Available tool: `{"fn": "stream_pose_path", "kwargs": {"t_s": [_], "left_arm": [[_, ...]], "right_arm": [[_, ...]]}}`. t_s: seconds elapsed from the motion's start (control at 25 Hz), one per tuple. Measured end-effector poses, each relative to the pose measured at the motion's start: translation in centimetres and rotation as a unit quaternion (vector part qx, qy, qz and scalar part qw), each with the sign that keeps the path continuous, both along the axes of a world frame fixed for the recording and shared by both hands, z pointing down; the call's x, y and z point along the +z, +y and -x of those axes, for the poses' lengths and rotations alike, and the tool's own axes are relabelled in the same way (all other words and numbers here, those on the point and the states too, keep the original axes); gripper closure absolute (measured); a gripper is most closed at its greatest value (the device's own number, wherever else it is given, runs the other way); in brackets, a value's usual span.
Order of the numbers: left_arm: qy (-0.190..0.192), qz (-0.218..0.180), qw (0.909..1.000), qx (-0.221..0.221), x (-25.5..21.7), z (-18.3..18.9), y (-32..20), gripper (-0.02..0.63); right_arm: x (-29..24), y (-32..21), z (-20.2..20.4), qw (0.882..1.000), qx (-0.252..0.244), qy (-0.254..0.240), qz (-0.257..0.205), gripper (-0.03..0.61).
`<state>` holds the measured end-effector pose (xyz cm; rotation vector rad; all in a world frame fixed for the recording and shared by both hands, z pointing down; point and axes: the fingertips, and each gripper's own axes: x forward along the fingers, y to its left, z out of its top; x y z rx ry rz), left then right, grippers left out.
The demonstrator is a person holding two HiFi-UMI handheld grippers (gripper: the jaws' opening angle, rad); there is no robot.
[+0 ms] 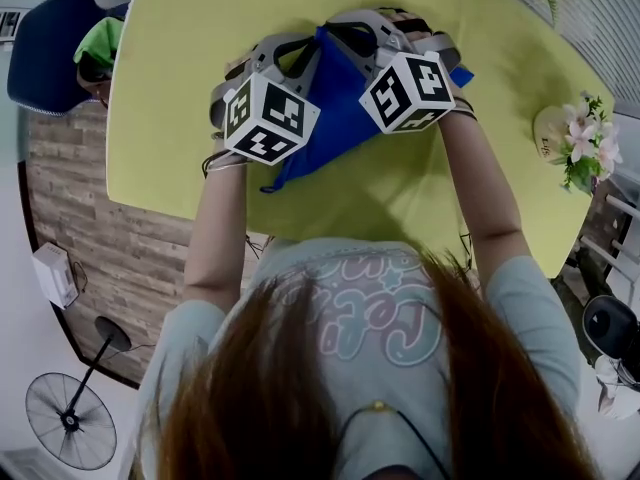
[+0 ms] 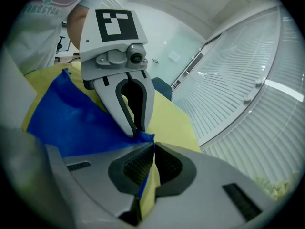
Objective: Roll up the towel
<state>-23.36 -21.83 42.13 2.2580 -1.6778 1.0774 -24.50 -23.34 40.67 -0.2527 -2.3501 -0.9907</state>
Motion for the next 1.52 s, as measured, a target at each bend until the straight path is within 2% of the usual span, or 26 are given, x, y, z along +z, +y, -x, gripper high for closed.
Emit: {"fn": "stream_pose_path", "kwargs": {"t_s": [0.12,0.2,0.32,0.48,0.56,0.72,0.8,0.88,0.96,1.08,1.2,1.36,1.4,1.52], "left_arm": [[-0.009,0.004,0.9999,0.006,0.0,0.3,0.2,0.594],[-0.009,0.006,0.9999,0.006,0.0,0.7,0.7,0.584],[0.004,0.003,1.0,0.0,-0.3,1.4,1.1,0.527],[0.011,-0.008,0.9999,-0.007,-1.2,2.9,1.7,0.52],[0.028,-0.018,0.9994,-0.006,-2.2,3.5,2.7,0.52],[0.085,-0.026,0.9958,0.022,-4.3,3.1,6.1,0.52],[0.122,-0.003,0.9908,0.058,-4.7,1.7,8.5,0.52],[0.17,0.041,0.9791,0.104,-4.7,-0.9,11.3,0.52],[0.196,0.088,0.9669,0.138,-4.4,-3.6,13.7,0.52],[0.167,0.159,0.9598,0.161,-2.8,-6.5,16.6,0.511],[0.121,0.197,0.9628,0.139,-0.8,-7.6,18.7,0.494],[0.073,0.203,0.9733,0.079,1.3,-7.8,20.2,0.503],[0.069,0.198,0.9758,0.063,1.4,-7.7,20.5,0.57],[0.098,0.19,0.9763,0.034,1.4,-8.6,21.9,0.581]], "right_arm": [[0.7,-0.6,0.2,1.0,0.027,0.007,0.016,0.521],[1.1,-0.9,0.1,0.998,0.044,0.014,0.049,0.482],[1.4,-1.4,0.0,0.993,0.073,0.012,0.093,0.48],[1.1,-2.1,0.0,0.99,0.099,0.001,0.099,0.479],[-0.2,-2.3,0.0,0.988,0.115,-0.024,0.103,0.472],[-5.0,-2.0,-1.7,0.976,0.149,-0.105,0.119,0.471],[-6.9,-0.8,-3.0,0.969,0.156,-0.134,0.134,0.471],[-7.5,0.8,-4.3,0.964,0.159,-0.147,0.155,0.471],[-7.3,2.2,-5.6,0.961,0.162,-0.149,0.169,0.469],[-6.4,3.9,-7.3,0.961,0.166,-0.142,0.171,0.471],[-6.0,5.5,-8.4,0.958,0.171,-0.142,0.18,0.471],[-6.4,7.7,-10.3,0.954,0.172,-0.159,0.186,0.471],[-6.4,8.2,-10.9,0.953,0.172,-0.162,0.189,0.471],[-6.5,10.2,-12.8,0.95,0.171,-0.167,0.2,0.471]]}}
